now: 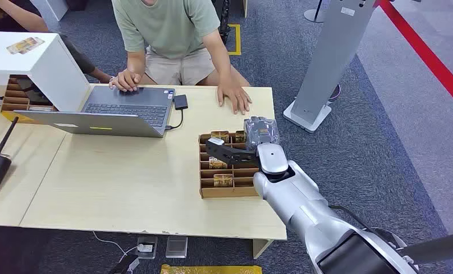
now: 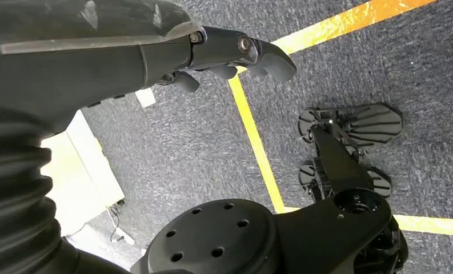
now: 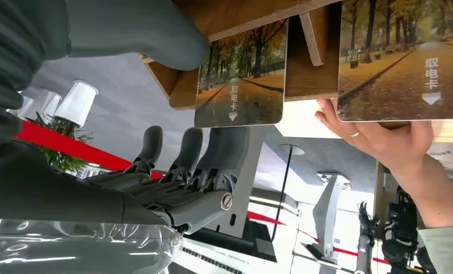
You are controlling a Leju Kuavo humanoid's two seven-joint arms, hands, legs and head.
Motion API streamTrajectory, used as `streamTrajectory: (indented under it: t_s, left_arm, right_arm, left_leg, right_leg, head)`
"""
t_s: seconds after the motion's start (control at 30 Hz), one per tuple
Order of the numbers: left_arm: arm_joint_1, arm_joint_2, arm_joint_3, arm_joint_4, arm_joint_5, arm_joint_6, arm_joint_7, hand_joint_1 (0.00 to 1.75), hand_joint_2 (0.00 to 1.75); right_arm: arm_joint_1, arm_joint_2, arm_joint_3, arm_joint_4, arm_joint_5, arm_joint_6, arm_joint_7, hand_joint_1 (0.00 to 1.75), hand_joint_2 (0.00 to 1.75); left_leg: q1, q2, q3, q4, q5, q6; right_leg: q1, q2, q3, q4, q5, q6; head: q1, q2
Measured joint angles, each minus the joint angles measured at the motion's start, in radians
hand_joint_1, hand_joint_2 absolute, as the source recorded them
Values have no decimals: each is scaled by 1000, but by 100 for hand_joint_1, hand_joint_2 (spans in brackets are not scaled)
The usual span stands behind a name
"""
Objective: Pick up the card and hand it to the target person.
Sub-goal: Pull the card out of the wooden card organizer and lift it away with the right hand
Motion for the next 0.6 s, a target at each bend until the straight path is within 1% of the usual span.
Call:
streamTrajectory:
  t_s: [0.17,0.33,0.6]
  left_arm:
    - [0,0,-4,-3,0,5,0,0,175]
    - [0,0,-4,-11,2,14,0,0,175]
    - [2,0,-4,-37,13,38,1,0,175]
  right_arm:
    - [0,1,0,2,1,-8,-6,115,175]
    - [0,7,0,4,4,-17,-15,115,175]
    - [0,24,0,4,6,-27,-27,108,175]
  left_leg:
    - [0,0,0,0,0,0]
    - [0,0,0,0,0,0]
    - [0,0,0,0,0,0]
  right_leg:
    - [0,0,0,0,0,0]
    - [0,0,0,0,0,0]
    - [0,0,0,0,0,0]
  head:
    - [0,0]
    - [0,0]
    - [0,0]
